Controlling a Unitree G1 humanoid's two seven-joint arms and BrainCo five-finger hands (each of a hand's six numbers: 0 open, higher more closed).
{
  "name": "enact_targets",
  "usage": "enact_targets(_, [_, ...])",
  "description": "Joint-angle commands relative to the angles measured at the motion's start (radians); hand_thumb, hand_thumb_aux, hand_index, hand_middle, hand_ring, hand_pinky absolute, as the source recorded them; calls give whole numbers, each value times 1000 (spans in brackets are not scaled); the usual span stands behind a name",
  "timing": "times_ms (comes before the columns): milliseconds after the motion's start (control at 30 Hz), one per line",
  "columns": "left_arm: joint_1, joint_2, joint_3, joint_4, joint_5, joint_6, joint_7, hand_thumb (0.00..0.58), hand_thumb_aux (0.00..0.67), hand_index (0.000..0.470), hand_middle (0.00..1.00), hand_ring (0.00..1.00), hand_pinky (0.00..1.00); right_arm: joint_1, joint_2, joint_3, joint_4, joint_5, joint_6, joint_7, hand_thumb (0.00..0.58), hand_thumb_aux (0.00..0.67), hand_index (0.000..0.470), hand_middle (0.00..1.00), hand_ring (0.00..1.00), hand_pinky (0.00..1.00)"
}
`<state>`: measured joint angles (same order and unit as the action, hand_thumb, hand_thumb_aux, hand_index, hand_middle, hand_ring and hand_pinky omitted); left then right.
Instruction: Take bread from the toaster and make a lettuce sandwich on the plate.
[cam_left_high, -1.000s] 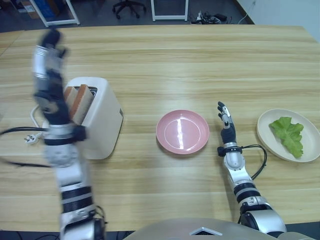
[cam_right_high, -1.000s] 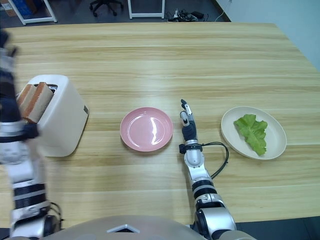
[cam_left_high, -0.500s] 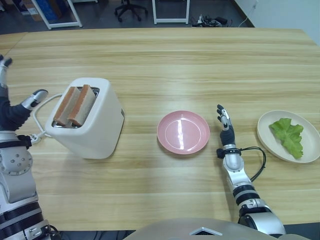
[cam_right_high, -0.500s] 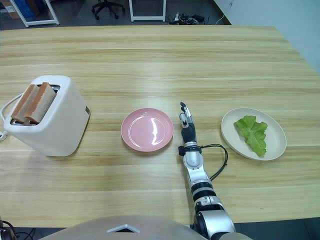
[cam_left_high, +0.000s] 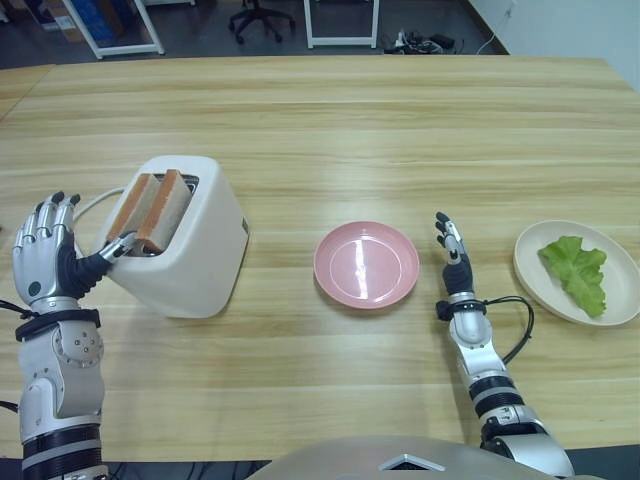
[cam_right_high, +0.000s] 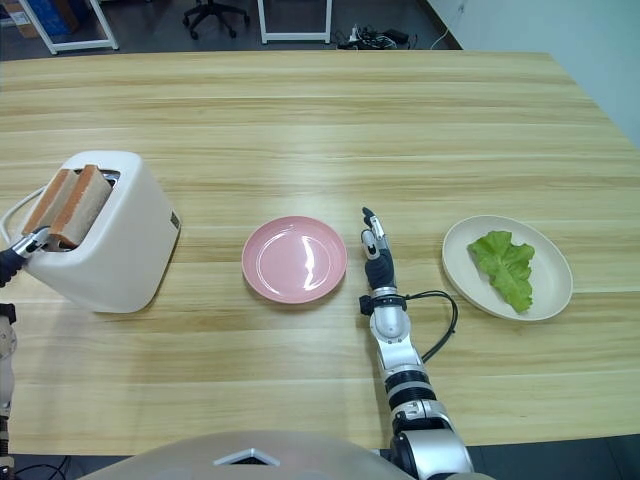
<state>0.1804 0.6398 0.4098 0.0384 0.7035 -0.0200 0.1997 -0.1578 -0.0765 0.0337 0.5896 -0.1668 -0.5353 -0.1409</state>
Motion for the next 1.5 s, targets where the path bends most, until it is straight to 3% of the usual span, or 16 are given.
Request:
enact_targets(33, [16, -3, -47, -15, 18, 27, 2, 0, 0, 0, 0, 0, 0, 16, -3, 0, -22, 1, 21, 9, 0, 0, 0, 0, 0, 0])
enact_targets(167, [26, -3, -89, -36, 26, 24, 15, 5, 3, 2, 0, 0, 0, 23, -4, -1, -36, 0, 29, 11, 0, 0, 0, 0, 0, 0])
enact_targets(200, [26, -1, -94, -36, 26, 16, 30, 454, 357, 251, 0, 0, 0, 24, -5, -1, -36, 0, 30, 11, 0, 0, 0, 0, 0, 0])
enact_targets(233, [26, -1, -97, -39, 28, 10, 46, 519, 452, 317, 0, 0, 0, 25, -5, -1, -35, 0, 31, 11, 0, 0, 0, 0, 0, 0])
enact_targets(267, [26, 0, -99, -41, 30, 7, 60, 580, 670, 470, 380, 380, 380, 25, -5, -1, -35, -1, 32, 11, 0, 0, 0, 0, 0, 0])
enact_targets(300, [25, 1, -99, -43, 25, 1, 71, 580, 670, 470, 839, 839, 839, 26, -6, -1, -36, -1, 33, 12, 0, 0, 0, 0, 0, 0])
enact_targets(333, [26, 3, -100, -44, 24, -4, 82, 580, 670, 470, 1000, 1000, 1000, 27, -6, -2, -37, 0, 34, 12, 0, 0, 0, 0, 0, 0])
enact_targets(633, [21, 20, -88, -106, 62, -85, 244, 580, 670, 470, 1000, 1000, 1000, 34, -3, -2, -44, 0, 40, 11, 0, 0, 0, 0, 0, 0])
enact_targets(1000, [-77, 6, 157, -351, 58, -191, 586, 580, 670, 470, 1000, 1000, 1000, 34, 14, 5, -36, -2, 46, 5, 0, 0, 0, 0, 0, 0])
enact_targets(1100, [-139, -3, 148, -411, -81, -278, 544, 580, 670, 470, 1000, 1000, 1000, 31, 17, 7, -31, -2, 46, 3, 0, 0, 0, 0, 0, 0])
enact_targets(1267, [-262, -95, -109, -431, -441, -398, 313, 580, 670, 470, 1000, 1000, 1000, 17, 18, 7, -24, -1, 48, 4, 0, 0, 0, 0, 0, 0])
enact_targets(1400, [-311, -222, -344, -409, -726, -377, 77, 580, 670, 470, 1000, 1000, 1000, 7, 17, 6, -17, 0, 50, 8, 0, 0, 0, 0, 0, 0])
enact_targets(1500, [-330, -296, -470, -308, -794, -339, -71, 580, 670, 470, 1000, 1000, 1000, 3, 14, 2, -13, 2, 51, 8, 0, 0, 0, 0, 0, 0])
